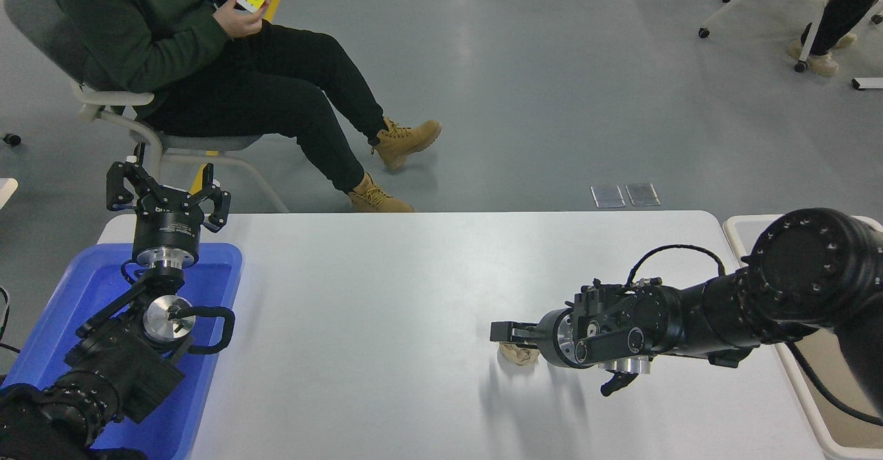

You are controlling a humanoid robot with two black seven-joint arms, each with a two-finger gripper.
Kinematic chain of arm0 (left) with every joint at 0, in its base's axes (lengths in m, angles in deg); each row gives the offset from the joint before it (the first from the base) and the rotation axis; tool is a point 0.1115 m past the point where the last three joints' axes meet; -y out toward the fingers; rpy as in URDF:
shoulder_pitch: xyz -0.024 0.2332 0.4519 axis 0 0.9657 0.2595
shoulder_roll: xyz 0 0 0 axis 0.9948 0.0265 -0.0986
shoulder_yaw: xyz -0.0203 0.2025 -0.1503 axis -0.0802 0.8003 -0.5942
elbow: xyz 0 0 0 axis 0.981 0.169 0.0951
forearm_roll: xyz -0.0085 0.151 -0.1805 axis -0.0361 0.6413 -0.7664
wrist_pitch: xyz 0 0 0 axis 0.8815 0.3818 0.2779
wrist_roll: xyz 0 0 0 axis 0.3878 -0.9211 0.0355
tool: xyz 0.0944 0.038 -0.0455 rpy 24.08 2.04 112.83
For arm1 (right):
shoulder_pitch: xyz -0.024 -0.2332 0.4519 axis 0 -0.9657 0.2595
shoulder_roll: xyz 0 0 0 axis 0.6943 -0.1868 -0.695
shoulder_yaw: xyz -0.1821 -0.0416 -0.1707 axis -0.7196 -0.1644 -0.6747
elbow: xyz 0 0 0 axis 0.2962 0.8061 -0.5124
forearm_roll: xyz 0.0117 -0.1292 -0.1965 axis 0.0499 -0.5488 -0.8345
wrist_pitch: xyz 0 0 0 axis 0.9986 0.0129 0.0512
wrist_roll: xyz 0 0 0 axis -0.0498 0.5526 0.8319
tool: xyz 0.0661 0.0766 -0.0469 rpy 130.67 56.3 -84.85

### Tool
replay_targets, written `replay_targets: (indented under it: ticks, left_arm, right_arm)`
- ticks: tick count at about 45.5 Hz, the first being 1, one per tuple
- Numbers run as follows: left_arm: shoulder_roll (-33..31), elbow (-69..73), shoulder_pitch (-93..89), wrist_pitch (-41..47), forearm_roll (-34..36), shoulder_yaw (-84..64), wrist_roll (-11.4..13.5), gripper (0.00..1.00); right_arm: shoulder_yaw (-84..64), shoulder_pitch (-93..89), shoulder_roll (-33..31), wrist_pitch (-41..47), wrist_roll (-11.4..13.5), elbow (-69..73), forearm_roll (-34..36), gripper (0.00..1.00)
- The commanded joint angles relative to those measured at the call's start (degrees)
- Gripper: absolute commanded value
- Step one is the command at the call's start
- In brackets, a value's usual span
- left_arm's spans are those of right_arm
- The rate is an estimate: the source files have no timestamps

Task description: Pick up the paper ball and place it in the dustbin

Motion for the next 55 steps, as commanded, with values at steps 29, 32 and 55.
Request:
replay_targets:
  ticks: [29, 32, 55]
  left_arm:
    - [0.0, 0.0, 0.0, -0.01, 0.0, 0.0, 0.0, 0.99]
    - [0.0, 0.0, 0.0, -0.01, 0.0, 0.0, 0.0, 0.99]
    - [0.0, 0.0, 0.0, -0.01, 0.0, 0.0, 0.0, 0.99]
  right_arm:
    - [0.23, -3.42, 0.0, 0.0, -0.11, -2.8, -1.32, 0.99]
    - [0.23, -3.51, 0.0, 0.0, -0.11, -2.89, -1.32, 0.95]
    - [1.29, -3.77, 0.0, 0.18, -0.9, -3.15, -1.32, 0.31]
